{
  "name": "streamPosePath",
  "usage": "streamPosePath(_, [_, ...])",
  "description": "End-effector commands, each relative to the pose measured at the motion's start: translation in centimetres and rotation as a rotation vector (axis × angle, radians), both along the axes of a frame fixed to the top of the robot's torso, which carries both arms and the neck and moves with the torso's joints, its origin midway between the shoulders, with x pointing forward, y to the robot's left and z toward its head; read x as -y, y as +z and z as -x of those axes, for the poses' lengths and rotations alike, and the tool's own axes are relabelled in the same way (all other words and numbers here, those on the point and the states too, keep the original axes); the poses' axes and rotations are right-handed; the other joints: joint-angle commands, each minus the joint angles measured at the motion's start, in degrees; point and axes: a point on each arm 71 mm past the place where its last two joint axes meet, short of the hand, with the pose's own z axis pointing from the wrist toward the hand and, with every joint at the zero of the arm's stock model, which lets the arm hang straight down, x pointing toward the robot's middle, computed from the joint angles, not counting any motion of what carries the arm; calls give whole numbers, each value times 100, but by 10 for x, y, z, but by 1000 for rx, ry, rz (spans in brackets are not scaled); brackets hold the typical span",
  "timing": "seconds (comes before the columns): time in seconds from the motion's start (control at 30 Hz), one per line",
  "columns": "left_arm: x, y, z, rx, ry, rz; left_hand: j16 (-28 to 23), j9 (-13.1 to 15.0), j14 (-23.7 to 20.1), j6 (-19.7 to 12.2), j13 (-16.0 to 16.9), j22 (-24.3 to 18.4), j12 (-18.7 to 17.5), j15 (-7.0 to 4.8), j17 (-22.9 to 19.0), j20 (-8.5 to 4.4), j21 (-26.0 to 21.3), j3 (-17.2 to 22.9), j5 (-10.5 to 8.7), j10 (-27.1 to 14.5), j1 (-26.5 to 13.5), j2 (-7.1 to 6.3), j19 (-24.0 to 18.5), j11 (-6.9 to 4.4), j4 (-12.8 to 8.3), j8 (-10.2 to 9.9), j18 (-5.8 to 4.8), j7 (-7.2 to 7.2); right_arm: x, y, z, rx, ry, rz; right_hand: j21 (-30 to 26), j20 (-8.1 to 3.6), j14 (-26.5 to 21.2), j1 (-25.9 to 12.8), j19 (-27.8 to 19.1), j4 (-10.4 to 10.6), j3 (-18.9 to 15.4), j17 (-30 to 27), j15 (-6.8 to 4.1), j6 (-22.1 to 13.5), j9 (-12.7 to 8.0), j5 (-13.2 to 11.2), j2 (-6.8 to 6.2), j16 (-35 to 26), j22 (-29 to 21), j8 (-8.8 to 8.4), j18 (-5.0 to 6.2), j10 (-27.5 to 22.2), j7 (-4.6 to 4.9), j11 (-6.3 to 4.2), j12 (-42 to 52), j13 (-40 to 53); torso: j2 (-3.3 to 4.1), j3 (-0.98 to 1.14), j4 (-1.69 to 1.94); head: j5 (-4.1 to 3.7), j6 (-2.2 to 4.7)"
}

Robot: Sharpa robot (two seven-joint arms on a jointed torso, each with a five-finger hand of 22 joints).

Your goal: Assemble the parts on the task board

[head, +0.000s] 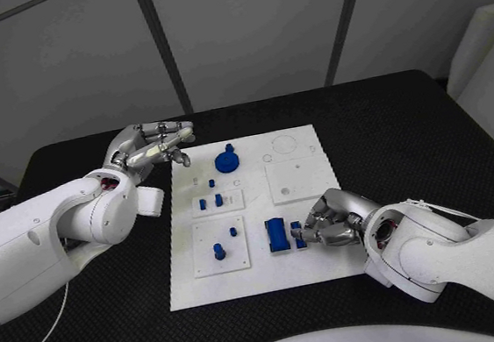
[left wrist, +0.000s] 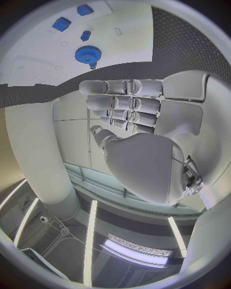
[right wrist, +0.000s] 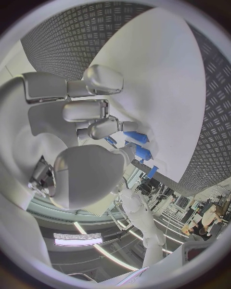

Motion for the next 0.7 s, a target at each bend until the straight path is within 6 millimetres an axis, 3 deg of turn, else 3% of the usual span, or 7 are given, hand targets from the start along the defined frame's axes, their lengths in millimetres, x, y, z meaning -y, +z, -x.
streamPosePath(0.03, [1, 1, 0, 5, -13, 7, -20, 5, 6, -47, 5, -8, 38, 35, -8, -1, -20, -33, 17, -57, -7, 34, 44, 1, 5, 24, -70, -4, -5, 3, 1, 24, 27, -11, -3, 8, 456, -79, 13, 1, -111, 823, -24, 17, -9, -136, 20, 17, -4, -36, -37, 31, -1, 21, 35, 8, 0, 0, 1, 4, -4])
streamPosePath(0.5, [1, 1, 0, 6, -11, 7, -20, 5, 6, -47, 5, -8, 38, 35, -8, -1, -20, -33, 17, -57, -7, 34, 44, 1, 5, 24, -70, -4, -4, 4, 2, 32, 37, -8, -6, 10, 457, -126, 14, -1, -291, 826, -23, 21, -11, -292, 69, 18, -1, -49, -37, 31, -4, 21, 44, 24, -3, 2, 0, -5, -21])
streamPosePath(0.7, [0, 1, 0, 6, -10, 6, -20, 5, 6, -47, 5, -8, 38, 35, -8, -1, -20, -33, 17, -57, -7, 34, 44, 1, 5, 24, -70, -4, 2, 6, 1, 58, 44, -12, -49, 5, 449, 262, -18, -160, -328, 792, -31, -5, -11, -234, 114, -6, -42, -68, -26, -8, -8, 13, -15, -9, -7, 2, 5, -10, -18])
